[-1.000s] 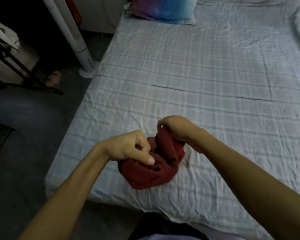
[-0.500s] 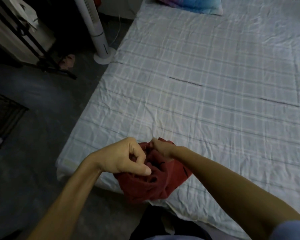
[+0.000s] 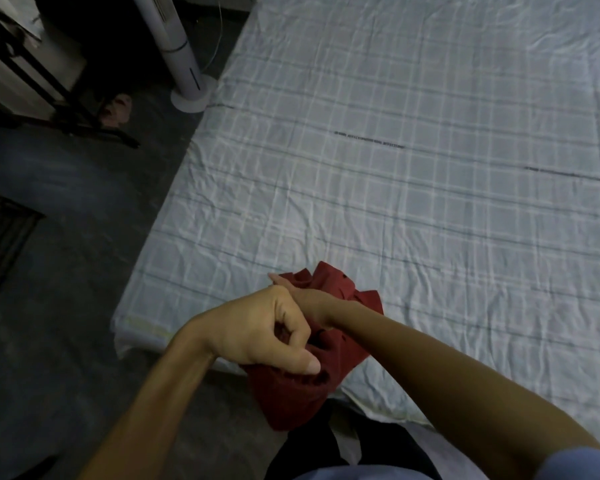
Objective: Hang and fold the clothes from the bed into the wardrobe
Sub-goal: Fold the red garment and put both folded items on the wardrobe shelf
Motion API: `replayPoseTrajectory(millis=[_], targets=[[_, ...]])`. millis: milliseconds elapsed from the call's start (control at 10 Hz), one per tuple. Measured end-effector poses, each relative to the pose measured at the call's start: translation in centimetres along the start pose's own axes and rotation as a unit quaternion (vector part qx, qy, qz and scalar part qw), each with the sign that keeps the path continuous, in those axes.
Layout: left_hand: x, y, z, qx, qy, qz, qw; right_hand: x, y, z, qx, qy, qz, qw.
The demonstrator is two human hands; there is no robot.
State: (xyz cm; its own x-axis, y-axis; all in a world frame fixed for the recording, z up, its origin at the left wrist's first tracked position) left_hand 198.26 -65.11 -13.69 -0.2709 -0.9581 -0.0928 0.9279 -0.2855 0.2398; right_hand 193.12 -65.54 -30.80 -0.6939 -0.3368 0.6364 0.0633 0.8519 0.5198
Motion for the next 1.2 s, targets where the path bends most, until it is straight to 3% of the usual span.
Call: replayPoseTrajectory(millis=[100, 200, 400, 600, 700, 800, 900, 1000, 1200], targets=[[0.2, 0.4, 0.1, -0.010, 0.006, 0.002, 1.000, 0.1, -0.3, -1.2, 0.030, 0.125, 0.004, 0.992], [1.6, 1.1, 0.8, -0.030, 0.016, 0.029, 0.999, -0.8, -0.5, 1.1, -0.036, 0.044, 0.003, 0.998], [4.8, 2.4, 4.1, -0.087, -0.037, 0.103, 0.990, 4.1, 3.0, 4.2, -0.134, -0.081, 0.122, 0.980], [7.3, 1.9, 9.4, -0.147, -0.160, 0.207, 0.954, 11.6, 7.7, 7.0, -0.175, -0.042, 0.247, 0.952], [8.3, 1.6, 12.3, -0.170, -0.212, 0.264, 0.925, 16.0, 11.6, 7.9, -0.146, -0.007, 0.344, 0.927], [10.2, 1.8, 15.5, -0.213, -0.227, 0.399, 0.863, 19.8, 16.1, 8.2, -0.115, 0.010, 0.450, 0.886], [11.8, 1.1, 18.6, -0.247, -0.211, 0.520, 0.790, 23.5, 19.5, 9.1, -0.113, -0.087, 0.491, 0.859], [13.5, 0.0, 21.1, -0.270, -0.160, 0.603, 0.733, 27.4, 22.2, 9.6, -0.129, -0.147, 0.492, 0.848], [15.0, -1.7, 27.1, -0.318, -0.158, 0.708, 0.611, 33.4, 27.2, 11.3, -0.114, -0.056, 0.482, 0.867]])
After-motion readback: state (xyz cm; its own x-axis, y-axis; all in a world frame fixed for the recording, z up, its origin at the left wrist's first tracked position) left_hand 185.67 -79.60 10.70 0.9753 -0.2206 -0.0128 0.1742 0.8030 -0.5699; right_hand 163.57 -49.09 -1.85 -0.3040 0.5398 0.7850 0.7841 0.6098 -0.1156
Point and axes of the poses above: each hand's wrist, its own y-axis away from the middle knuckle, its own x-axis out of the back of the hand, z = x × y, the point moved 7 cm from there along -y, towards the middle knuckle, and after that the axes turned 10 degrees about -x, right-handed, at the moved point
